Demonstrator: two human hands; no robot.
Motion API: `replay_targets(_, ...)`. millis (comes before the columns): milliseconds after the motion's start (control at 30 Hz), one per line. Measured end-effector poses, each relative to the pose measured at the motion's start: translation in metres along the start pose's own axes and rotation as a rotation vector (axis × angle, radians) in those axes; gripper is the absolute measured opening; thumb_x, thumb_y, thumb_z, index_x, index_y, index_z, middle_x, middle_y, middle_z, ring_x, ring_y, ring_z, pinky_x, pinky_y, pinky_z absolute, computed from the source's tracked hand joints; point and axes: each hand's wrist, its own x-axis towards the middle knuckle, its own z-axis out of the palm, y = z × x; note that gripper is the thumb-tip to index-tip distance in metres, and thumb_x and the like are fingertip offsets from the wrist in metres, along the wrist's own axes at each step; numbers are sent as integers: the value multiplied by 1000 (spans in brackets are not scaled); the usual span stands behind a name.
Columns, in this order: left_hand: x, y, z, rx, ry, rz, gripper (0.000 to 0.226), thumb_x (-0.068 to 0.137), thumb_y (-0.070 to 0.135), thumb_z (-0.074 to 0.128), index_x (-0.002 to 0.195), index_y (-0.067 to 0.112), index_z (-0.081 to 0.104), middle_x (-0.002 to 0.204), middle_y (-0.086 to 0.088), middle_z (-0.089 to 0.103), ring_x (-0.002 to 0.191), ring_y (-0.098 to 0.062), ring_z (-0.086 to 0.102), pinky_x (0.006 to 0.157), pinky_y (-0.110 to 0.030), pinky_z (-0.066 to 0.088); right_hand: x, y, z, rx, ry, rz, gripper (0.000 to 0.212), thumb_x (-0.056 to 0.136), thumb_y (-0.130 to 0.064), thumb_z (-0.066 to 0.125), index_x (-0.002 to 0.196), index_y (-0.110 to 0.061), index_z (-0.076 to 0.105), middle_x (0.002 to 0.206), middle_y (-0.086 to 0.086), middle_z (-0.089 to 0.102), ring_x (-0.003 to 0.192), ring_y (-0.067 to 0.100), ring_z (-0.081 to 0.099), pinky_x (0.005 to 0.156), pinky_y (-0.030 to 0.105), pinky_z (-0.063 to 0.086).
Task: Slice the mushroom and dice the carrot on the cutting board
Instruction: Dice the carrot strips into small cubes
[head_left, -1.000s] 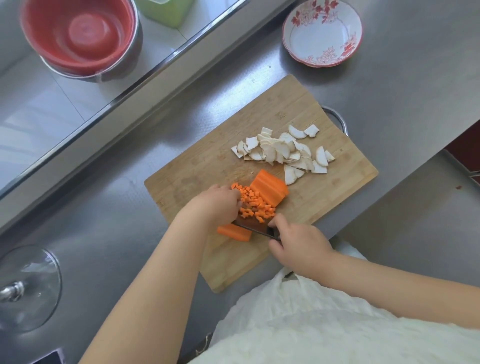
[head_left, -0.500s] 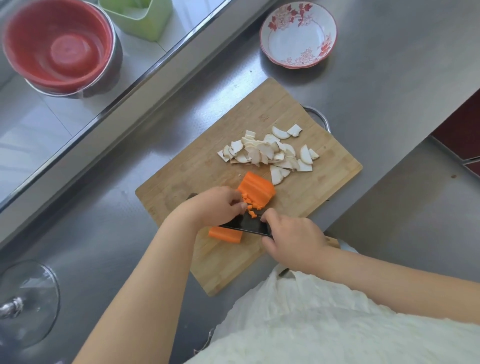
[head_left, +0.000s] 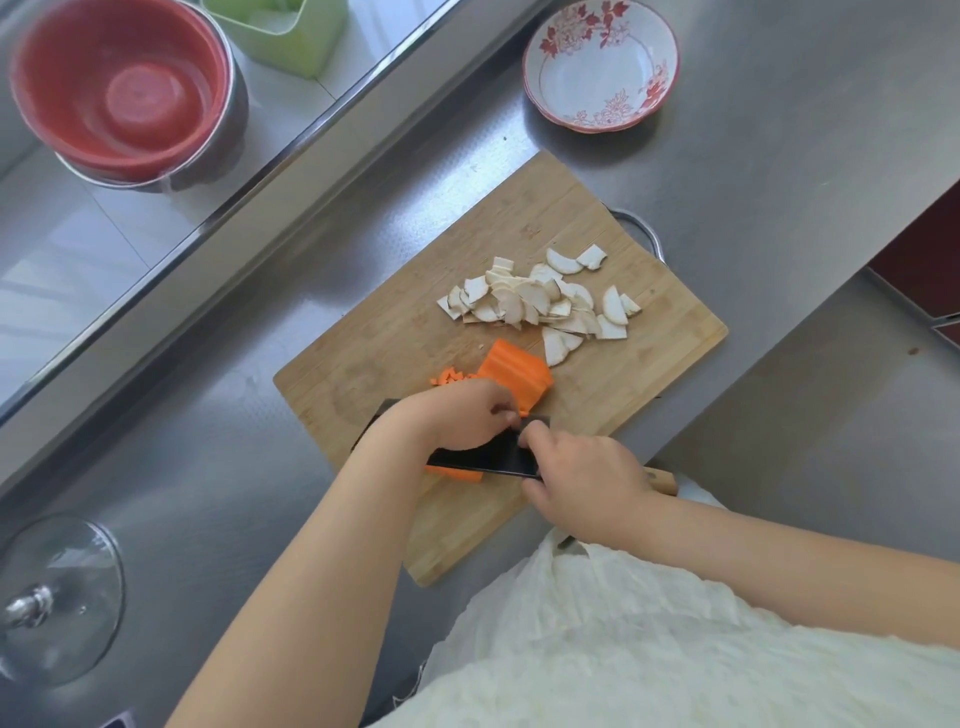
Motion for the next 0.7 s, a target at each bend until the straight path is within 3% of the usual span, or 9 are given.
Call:
replay_targets(67, 9, -2, 1, 46, 28, -20, 30, 103, 27, 37, 126, 25, 57, 131, 2, 50, 117, -19, 48, 95, -32, 38, 0, -2, 1, -24, -28, -13, 37, 95, -36, 40, 127, -17, 40, 106, 1, 63, 89, 24, 63, 60, 31, 37)
replay_targets(133, 14, -8, 1, 10, 144, -30, 30, 103, 24, 38, 124, 23, 59, 130, 0, 52, 113, -19, 50, 94, -35, 42, 1, -2, 0, -39, -39, -17, 37, 95, -37, 39, 126, -17, 39, 107, 1, 62, 90, 24, 63, 60, 31, 39)
replay_targets(267, -11, -19, -3, -244, 597, -43, 23, 101, 27, 40, 99, 24, 63, 94, 4, 66, 79, -12, 59, 69, -32, 48, 2, -1, 1, -13, -48, 7, 35, 94, -37, 40, 124, -19, 40, 104, 0, 63, 85, 24, 64, 60, 31, 44)
replay_targets(367, -35, -38, -1, -329, 859, -147, 23, 101, 27, 38, 96, 25, 60, 81, 9, 64, 70, -8, 57, 60, -27, 43, 3, 1, 2, 66, -58, 36, 35, 93, -36, 41, 124, -20, 40, 102, -1, 64, 83, 24, 63, 61, 32, 48)
replay_targets(433, -45, -51, 4, -343, 883, -177, 23, 101, 27, 37, 97, 25, 59, 83, 12, 64, 73, -6, 57, 61, -28, 44, 4, 2, 2, 92, -57, 45, 35, 93, -35, 41, 125, -21, 40, 99, -1, 64, 80, 24, 63, 59, 30, 45)
replay_targets(567, -45, -71, 16, -228, 724, -147, 29, 102, 33, 36, 95, 23, 63, 89, 6, 65, 84, -13, 58, 73, -36, 49, 5, 1, 0, 66, -50, 45, 34, 94, -36, 42, 125, -23, 40, 98, -2, 65, 79, 24, 63, 58, 28, 40)
replay_targets(633, -41, -81, 20, -334, 974, -130, 27, 102, 32, 38, 101, 19, 62, 96, 7, 62, 90, -11, 56, 77, -31, 47, 6, 1, 0, 100, -73, 90, 33, 94, -38, 44, 123, -24, 41, 92, -3, 66, 76, 23, 63, 56, 29, 39)
replay_targets(700, -41, -86, 24, -555, 1421, -124, 18, 101, 25, 42, 96, 17, 57, 95, 7, 57, 88, -10, 53, 78, -26, 43, 9, 1, 2, 132, -95, 158, 32, 95, -39, 45, 124, -27, 45, 87, -2, 68, 76, 23, 63, 55, 30, 41)
